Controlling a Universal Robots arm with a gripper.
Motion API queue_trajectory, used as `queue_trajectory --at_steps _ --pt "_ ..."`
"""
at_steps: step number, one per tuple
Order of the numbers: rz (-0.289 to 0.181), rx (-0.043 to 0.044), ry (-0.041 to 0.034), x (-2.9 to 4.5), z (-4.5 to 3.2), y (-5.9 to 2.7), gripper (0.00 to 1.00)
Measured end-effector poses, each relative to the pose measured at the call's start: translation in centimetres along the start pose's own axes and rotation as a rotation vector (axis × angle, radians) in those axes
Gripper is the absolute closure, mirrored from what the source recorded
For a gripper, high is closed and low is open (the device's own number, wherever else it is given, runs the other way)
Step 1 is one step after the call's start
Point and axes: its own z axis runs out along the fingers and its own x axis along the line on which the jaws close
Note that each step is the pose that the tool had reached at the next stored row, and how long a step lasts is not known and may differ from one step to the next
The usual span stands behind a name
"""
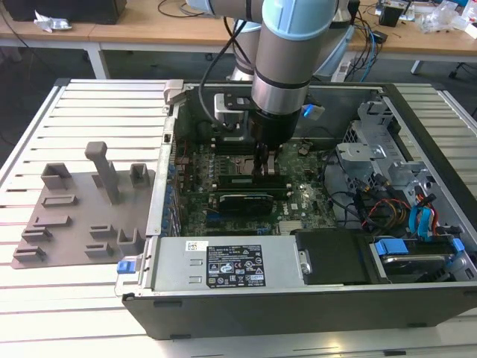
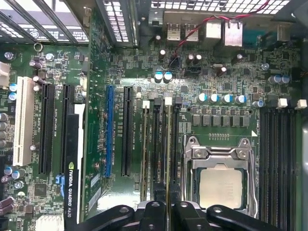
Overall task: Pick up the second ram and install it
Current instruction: 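Insert the second ram into the second slot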
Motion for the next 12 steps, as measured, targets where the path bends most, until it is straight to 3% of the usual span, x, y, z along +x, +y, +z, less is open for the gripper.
queue_trajectory --at_steps 12 --pt "0.000 -0.0004 0.0030 -0.08 0.75 -0.04 0.86"
